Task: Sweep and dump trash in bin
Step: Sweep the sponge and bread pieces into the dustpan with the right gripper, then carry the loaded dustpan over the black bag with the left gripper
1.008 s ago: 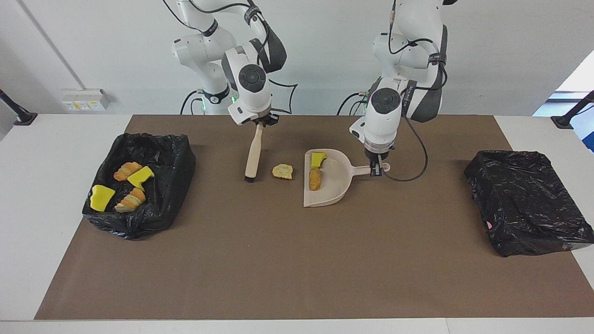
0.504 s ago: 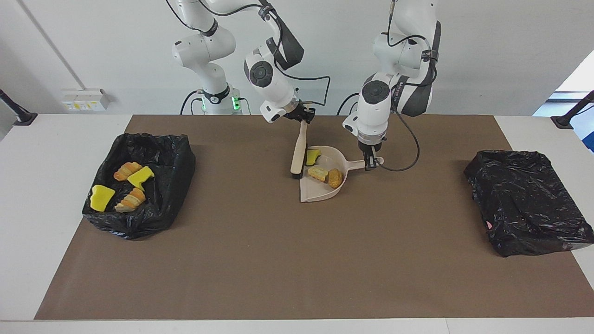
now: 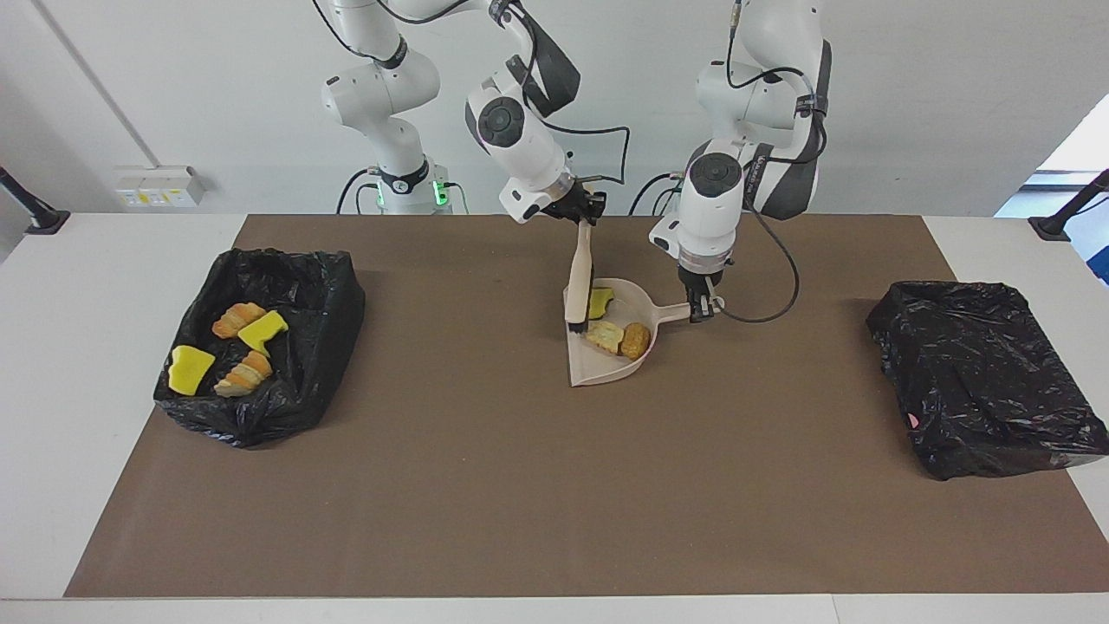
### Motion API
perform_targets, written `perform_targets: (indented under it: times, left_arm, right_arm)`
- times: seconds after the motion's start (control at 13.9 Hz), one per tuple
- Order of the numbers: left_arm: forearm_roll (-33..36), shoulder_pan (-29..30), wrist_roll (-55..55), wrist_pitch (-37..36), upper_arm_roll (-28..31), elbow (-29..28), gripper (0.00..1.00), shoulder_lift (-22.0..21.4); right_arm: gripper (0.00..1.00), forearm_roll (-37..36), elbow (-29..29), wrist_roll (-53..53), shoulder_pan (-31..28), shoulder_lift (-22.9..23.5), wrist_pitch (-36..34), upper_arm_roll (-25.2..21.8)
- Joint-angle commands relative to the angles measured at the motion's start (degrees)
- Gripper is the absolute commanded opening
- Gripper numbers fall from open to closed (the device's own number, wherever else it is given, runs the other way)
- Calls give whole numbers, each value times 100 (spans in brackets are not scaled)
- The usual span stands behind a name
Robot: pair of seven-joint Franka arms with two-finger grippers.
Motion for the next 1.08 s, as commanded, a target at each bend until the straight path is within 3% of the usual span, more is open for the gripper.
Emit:
perform_targets:
  times: [0.0,0.14,0.58,1.01]
  left_arm:
    - [-191,374,498,-6,-10,244,0,39]
    - [-279,691,614,-260,-10,463,0,12]
    - [-438,1561,877,-1253,26,1378,0,3]
    - [-411,2606,2598,-1702,43,2344,0,371]
  right_arm:
    - [0,-770,13,186,-66,-479,-537,-8]
    - [0,-1273,-101,362,-14,-699,-627,54]
    - [0,-1275,-900,415,461,-753,-407,63]
    - [0,-1275,-1700,477,716,-894,259,63]
